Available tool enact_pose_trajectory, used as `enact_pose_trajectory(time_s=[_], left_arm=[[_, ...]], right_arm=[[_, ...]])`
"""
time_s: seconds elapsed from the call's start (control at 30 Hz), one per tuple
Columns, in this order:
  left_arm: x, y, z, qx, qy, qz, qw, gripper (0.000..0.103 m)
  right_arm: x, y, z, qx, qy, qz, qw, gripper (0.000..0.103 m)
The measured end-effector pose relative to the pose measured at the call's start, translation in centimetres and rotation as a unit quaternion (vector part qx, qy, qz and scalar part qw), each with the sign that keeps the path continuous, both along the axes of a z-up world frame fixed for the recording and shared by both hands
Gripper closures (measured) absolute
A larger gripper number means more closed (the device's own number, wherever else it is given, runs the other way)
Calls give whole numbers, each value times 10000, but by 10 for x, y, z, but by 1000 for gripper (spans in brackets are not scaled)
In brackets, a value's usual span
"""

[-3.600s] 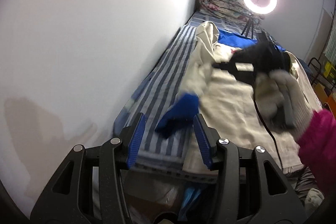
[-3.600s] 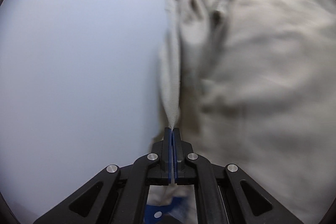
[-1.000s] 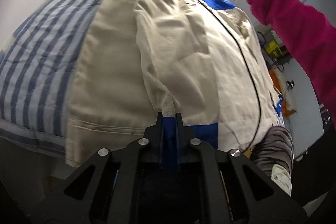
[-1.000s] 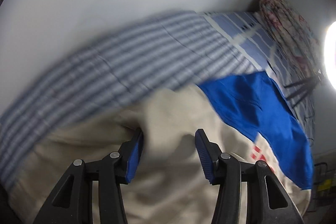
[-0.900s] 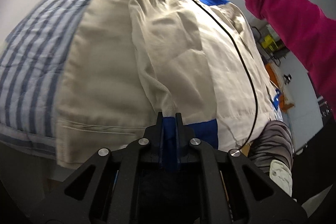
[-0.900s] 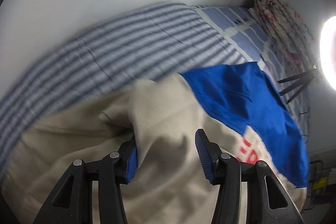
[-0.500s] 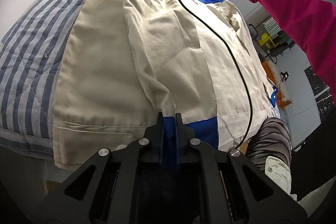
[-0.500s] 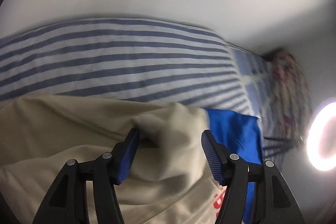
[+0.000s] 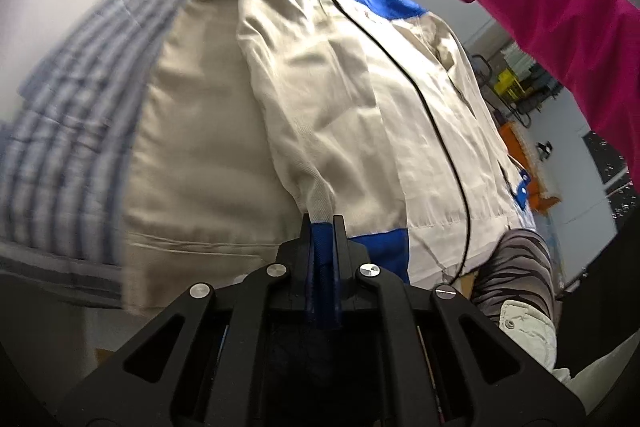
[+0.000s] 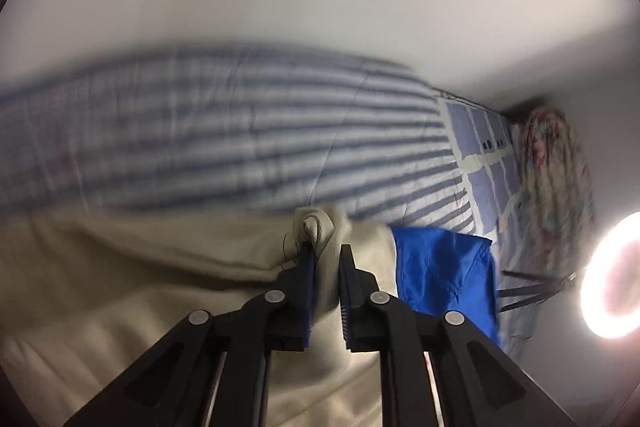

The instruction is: Fold large clothes

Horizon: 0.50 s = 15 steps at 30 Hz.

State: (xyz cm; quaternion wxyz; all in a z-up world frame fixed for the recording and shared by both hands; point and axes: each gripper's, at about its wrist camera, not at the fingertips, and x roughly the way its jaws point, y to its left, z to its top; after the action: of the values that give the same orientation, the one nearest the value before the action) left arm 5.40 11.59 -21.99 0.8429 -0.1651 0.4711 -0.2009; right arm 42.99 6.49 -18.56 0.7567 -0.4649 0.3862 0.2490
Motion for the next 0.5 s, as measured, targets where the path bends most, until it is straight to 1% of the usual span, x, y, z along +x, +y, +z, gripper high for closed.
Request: enact_pose_trajectory(time_s=[0.07, 0.13, 0.17, 0.2, 0.23, 0.27, 0.33, 0.4, 0.43, 0.47, 0.5], left_arm=[[-5, 11, 7, 247, -113, 261, 9993, 99], [-9, 29, 8, 444, -104, 642, 9969, 99], [-10, 38, 6, 431, -37, 819, 9957, 99], [-8, 46, 2, 295, 86, 944, 9951, 99], [-6, 49, -1, 218, 199, 979, 9948, 99], [-4, 48, -4, 268, 265, 973, 9945, 99], [-2, 37, -7, 514, 285, 816, 9949, 99], [-1, 26, -10, 784, 298, 673, 9942, 99], [0, 23, -12, 919, 305, 693, 9929, 99], [-2, 23, -13, 939, 320, 698, 9926, 99], [-1, 25, -13, 899, 345, 724, 9927, 99]], right_arm=[[15, 10, 13, 475, 165, -260, 9984, 97], [28, 22, 10, 708, 339, -419, 9960, 97], [32, 29, 5, 716, 377, -459, 9957, 98], [36, 36, -3, 700, 391, -527, 9954, 98], [41, 45, -13, 680, 348, -639, 9950, 99], [46, 51, -21, 684, 303, -764, 9943, 101], [55, 58, -27, 848, 207, -1051, 9906, 101], [59, 56, -19, 1233, 415, -1181, 9845, 83], [59, 51, -10, 1504, 431, -1207, 9803, 68], [57, 42, 6, 1844, 465, -1178, 9747, 63], [56, 37, 16, 1993, 472, -1149, 9720, 63]])
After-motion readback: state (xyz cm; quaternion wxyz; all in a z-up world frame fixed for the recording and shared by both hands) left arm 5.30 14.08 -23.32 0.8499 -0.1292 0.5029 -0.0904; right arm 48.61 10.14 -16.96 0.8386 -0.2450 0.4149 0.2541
